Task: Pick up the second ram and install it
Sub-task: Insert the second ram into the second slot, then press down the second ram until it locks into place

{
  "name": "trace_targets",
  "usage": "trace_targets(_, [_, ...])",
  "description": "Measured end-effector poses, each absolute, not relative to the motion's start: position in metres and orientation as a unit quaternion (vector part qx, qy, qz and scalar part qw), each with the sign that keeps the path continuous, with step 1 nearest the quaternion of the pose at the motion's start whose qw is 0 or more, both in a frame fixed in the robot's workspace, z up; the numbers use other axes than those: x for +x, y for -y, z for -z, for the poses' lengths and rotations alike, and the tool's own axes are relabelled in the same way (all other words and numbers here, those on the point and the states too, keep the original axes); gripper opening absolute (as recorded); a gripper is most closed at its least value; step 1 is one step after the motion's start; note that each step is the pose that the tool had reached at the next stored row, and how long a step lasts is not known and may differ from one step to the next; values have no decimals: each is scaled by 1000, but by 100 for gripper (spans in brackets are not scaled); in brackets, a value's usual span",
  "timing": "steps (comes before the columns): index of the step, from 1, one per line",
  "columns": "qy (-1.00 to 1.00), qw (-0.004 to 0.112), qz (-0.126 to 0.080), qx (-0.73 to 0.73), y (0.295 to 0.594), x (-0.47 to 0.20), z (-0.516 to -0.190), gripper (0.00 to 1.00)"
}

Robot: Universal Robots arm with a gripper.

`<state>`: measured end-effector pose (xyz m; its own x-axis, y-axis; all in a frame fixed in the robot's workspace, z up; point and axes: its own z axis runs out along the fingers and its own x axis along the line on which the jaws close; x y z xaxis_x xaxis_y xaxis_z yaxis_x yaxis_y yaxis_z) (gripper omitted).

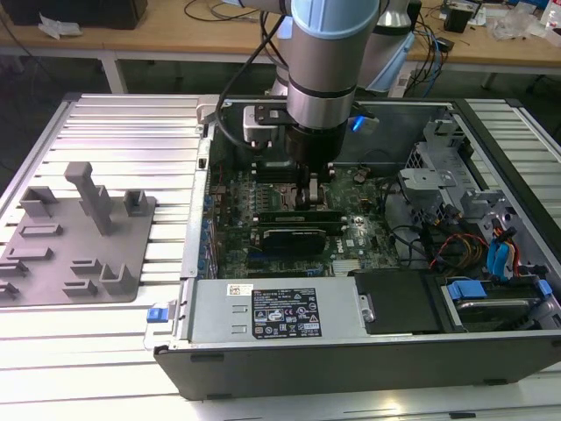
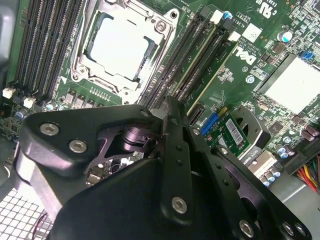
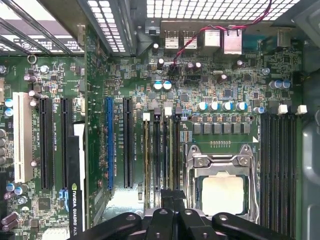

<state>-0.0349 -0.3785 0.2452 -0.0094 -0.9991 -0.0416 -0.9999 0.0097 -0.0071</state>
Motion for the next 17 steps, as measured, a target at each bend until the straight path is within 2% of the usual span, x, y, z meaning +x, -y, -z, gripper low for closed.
trace_targets(12, [-710,17,-12,-704,379,-26,-245,8])
trace_targets(17, [-710,17,-12,-704,379,-1,-245,8])
